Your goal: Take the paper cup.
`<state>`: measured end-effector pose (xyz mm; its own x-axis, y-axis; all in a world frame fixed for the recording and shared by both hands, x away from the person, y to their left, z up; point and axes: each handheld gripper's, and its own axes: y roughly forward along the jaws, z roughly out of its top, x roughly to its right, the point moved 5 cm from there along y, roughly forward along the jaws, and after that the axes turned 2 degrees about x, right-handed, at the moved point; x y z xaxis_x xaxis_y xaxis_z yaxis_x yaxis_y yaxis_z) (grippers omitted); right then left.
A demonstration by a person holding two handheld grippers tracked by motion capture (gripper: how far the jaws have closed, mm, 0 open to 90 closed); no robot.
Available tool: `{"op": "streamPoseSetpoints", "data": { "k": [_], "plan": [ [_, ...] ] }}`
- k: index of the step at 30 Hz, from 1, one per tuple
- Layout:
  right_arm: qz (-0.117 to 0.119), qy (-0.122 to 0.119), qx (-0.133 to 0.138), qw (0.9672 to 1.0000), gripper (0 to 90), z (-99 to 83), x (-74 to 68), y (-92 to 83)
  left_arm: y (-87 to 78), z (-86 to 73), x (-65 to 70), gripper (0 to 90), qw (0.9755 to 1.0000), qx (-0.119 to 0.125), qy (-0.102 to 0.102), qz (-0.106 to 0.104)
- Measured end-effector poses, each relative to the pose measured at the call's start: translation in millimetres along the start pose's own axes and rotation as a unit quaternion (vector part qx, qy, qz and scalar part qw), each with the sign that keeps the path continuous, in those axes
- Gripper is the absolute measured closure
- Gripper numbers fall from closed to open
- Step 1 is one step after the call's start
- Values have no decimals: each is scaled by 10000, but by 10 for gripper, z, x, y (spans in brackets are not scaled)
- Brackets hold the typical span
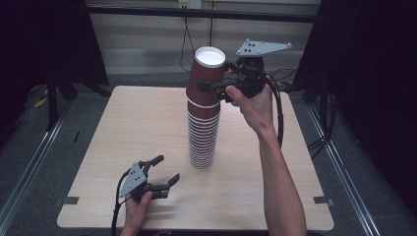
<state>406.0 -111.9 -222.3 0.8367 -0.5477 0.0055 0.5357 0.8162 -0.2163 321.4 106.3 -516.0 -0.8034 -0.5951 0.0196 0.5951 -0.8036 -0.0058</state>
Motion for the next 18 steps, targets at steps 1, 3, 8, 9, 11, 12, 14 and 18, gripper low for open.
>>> {"op": "streamPoseSetpoints", "data": {
  "k": [1, 3, 8, 9, 11, 12, 14, 18],
  "plan": [
    [-2, 0, 16, 10000, 186, 7, 0, -4, 0, 0, -1, 156, 10000, -1, 1, -1],
    [-1, 9, 90, 10000, 187, 32, -4, -20, 0, 0, 0, 156, 10000, -1, -1, 0],
    [-3, 49, 244, 9997, 188, 62, -3, -53, 0, 0, 0, 156, 10000, 0, -1, 0],
    [-1, 44, 274, 9996, 188, 66, -1, -58, 0, 0, 0, 156, 10000, 0, -3, 0],
    [7, 56, 287, 9996, 189, 69, -2, -64, 0, 0, 0, 156, 10000, 0, -4, 1],
    [9, 72, 311, 9995, 189, 74, -3, -71, 0, 0, -1, 156, 10000, -3, -3, 2],
    [16, 80, 338, 9994, 189, 79, -3, -78, 0, 0, -1, 156, 10000, -2, -3, 2],
    [15, 103, 460, 9989, 191, 110, -3, -113, 1, 0, -1, 156, 10000, -2, -5, 3]
  ]
}}
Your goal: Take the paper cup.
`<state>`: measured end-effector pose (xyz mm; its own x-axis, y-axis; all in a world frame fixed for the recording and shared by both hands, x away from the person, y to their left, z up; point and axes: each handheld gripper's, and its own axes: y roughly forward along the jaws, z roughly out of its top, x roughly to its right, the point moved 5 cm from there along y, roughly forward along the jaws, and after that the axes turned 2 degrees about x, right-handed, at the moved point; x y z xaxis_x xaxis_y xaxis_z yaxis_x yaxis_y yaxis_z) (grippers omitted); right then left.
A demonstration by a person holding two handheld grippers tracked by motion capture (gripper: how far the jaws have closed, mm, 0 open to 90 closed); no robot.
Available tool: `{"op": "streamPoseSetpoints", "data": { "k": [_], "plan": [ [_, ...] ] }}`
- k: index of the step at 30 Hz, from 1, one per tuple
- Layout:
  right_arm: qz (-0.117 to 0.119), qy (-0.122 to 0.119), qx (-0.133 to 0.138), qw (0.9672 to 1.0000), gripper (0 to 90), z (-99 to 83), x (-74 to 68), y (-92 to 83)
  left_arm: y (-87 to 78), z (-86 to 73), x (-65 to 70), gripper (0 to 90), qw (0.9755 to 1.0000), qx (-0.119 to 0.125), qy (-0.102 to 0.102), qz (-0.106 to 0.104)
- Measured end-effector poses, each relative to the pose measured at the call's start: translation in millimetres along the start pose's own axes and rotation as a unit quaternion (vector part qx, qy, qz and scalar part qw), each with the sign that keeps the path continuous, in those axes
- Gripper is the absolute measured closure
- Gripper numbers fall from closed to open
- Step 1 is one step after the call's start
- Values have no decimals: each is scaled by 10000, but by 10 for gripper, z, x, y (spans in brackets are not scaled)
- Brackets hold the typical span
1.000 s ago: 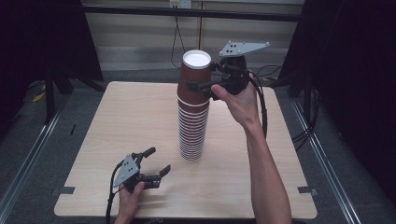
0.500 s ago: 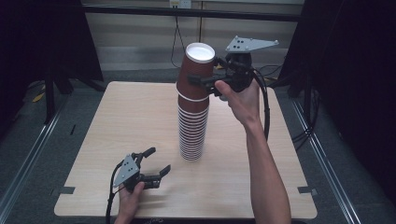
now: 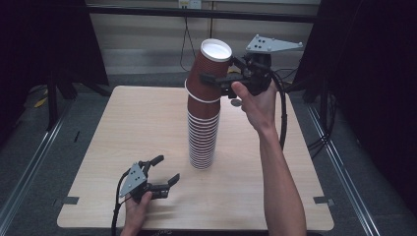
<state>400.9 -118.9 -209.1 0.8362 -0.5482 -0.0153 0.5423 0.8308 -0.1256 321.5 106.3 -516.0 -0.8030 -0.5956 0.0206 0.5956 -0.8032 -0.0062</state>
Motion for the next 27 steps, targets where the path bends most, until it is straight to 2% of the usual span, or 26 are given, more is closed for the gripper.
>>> {"op": "streamPoseSetpoints", "data": {
  "k": [5, 13, 22, 27],
  "plan": [
    [0, -6, 139, 9999, 192, 46, -3, -39, 0, 0, 0, 156, 10000, -1, 1, -1],
    [19, -4, 202, 9998, 192, 64, -14, -69, 0, 0, 0, 156, 10000, -1, 2, -1],
    [19, 59, 470, 9989, 192, 116, -4, -146, 0, 0, 1, 156, 10000, 1, 0, -1],
    [3, 24, 469, 9989, 191, 125, -12, -165, 0, 0, 0, 156, 10000, 1, 2, -1]
  ]
}}
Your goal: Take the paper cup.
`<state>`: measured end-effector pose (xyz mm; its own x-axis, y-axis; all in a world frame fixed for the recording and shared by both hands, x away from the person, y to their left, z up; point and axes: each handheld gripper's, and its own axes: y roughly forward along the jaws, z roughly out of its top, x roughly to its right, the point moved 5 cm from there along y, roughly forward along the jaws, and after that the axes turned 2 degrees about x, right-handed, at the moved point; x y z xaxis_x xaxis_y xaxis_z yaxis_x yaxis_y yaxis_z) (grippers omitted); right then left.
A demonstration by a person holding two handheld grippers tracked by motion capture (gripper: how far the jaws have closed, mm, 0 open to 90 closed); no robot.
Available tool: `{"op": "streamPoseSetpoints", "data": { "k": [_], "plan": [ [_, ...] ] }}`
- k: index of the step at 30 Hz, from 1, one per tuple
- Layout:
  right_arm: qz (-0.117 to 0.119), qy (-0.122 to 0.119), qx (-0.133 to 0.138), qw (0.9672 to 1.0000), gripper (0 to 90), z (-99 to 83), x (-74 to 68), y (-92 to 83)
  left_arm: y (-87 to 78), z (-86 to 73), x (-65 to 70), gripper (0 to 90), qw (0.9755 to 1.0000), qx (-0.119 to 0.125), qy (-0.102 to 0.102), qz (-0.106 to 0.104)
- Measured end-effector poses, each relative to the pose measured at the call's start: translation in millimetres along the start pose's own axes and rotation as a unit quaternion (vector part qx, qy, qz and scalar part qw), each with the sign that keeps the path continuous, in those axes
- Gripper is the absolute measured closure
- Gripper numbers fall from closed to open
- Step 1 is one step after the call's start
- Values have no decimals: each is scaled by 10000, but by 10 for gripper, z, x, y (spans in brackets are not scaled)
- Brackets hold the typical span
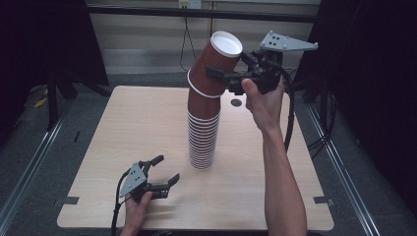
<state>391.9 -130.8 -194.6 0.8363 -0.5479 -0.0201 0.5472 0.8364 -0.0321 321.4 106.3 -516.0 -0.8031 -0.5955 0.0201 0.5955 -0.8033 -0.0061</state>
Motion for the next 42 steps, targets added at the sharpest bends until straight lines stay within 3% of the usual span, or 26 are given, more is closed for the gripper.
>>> {"op": "streamPoseSetpoints", "data": {
  "k": [11, 22, 42],
  "plan": [
    [60, 110, 379, 9992, 192, 64, 3, -126, -1, 0, -3, 156, 10000, -2, 22, -4],
    [-55, 151, 715, 9973, 195, 106, 28, -276, 0, 0, -3, 156, 10000, 2, 18, -4],
    [-278, 238, 768, 9964, 194, 22, 118, -624, 2, 0, 0, 156, 10000, 0, 0, 12]
  ]
}}
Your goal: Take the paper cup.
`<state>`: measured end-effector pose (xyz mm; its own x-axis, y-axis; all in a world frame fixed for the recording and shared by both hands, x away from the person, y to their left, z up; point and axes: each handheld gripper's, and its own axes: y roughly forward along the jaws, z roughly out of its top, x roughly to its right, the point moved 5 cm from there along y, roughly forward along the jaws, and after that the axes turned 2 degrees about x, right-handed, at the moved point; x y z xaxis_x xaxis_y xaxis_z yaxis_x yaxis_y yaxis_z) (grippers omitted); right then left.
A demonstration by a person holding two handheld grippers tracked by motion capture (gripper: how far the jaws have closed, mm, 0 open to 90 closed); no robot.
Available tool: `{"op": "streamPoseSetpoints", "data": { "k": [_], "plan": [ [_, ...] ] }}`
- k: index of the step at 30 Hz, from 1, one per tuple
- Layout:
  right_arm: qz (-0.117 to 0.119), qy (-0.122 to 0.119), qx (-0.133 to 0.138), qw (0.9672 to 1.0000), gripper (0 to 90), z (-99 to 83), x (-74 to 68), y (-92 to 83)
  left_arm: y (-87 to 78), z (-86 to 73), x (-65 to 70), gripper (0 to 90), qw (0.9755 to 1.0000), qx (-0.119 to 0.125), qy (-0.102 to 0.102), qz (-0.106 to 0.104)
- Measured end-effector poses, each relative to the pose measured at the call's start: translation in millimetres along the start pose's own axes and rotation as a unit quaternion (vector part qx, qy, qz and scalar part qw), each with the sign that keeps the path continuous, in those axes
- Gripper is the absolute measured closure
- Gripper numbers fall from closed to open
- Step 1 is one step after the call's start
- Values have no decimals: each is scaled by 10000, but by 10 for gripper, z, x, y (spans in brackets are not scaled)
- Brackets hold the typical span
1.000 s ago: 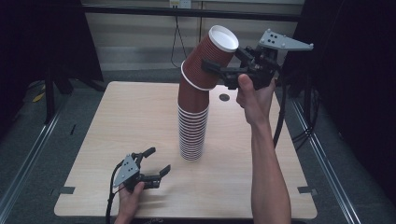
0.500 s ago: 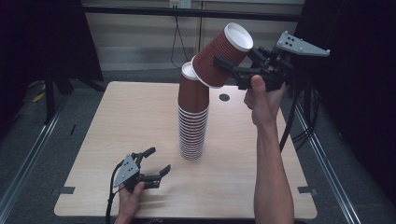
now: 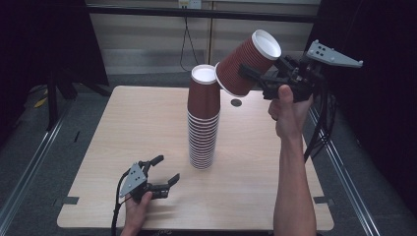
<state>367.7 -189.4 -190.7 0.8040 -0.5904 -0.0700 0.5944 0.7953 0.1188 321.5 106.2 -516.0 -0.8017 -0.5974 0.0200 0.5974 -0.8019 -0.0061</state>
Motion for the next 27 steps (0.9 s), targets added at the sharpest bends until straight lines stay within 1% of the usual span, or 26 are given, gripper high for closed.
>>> {"op": "streamPoseSetpoints", "data": {
  "k": [1, 4, 7, 9, 11, 13, 14, 17, 18, 19, 20, 22, 23, 24, 25, 26, 27],
  "plan": [
    [-50, 2, 3, 10000, 194, -14, 7, -36, 1, 0, -1, 156, 10000, 2, -2, 1],
    [-70, 11, 11, 10000, 194, -30, 5, -75, 0, -1, -4, 156, 10000, -10, -19, 16],
    [-111, 40, -52, 9999, 194, -80, 16, -127, 2, 0, -3, 155, 10000, 6, -50, 20],
    [-124, 42, -78, 9999, 194, -96, 21, -138, 1, 0, -1, 154, 10000, -2, 1, -1],
    [-148, 63, -97, 9998, 194, -127, 37, -160, 0, 0, -4, 154, 10000, -9, 4, 12],
    [-190, 93, -173, 9996, 194, -189, 67, -186, 5, 1, -7, 154, 10000, 12, -73, 47],
    [-190, 93, -173, 9996, 194, -189, 67, -186, 5, 1, -7, 154, 10000, 12, -73, 47],
    [-262, 101, -283, 9992, 194, -267, 100, -218, 9, 2, 2, 155, 10000, -9, -44, 65],
    [-283, 103, -316, 9990, 194, -285, 108, -226, 4, 2, -12, 155, 10000, -39, 37, 42],
    [-302, 106, -363, 9988, 194, -303, 113, -238, 9, 0, -2, 155, 9999, -6, -119, 63],
    [-314, 121, -374, 9987, 194, -318, 117, -248, 8, 3, -19, 155, 10000, -28, -60, 45],
    [-337, 140, -407, 9985, 194, -354, 117, -273, 16, -3, -18, 155, 9998, -107, -162, 106],
    [-341, 153, -407, 9985, 194, -369, 116, -282, 24, 1, -18, 155, 9998, -119, -162, 76],
    [-351, 154, -425, 9984, 194, -394, 114, -296, 26, 0, -12, 156, 9996, -185, -199, 95],
    [-360, 167, -458, 9982, 194, -428, 111, -311, 38, -3, -9, 157, 9992, -303, -220, 143],
    [-374, 200, -504, 9978, 194, -480, 113, -328, 43, -3, -8, 157, 9992, -353, -159, 113],
    [-382, 215, -529, 9976, 194, -512, 115, -337, 42, 2, -19, 157, 9992, -397, -38, 69]
  ]
}}
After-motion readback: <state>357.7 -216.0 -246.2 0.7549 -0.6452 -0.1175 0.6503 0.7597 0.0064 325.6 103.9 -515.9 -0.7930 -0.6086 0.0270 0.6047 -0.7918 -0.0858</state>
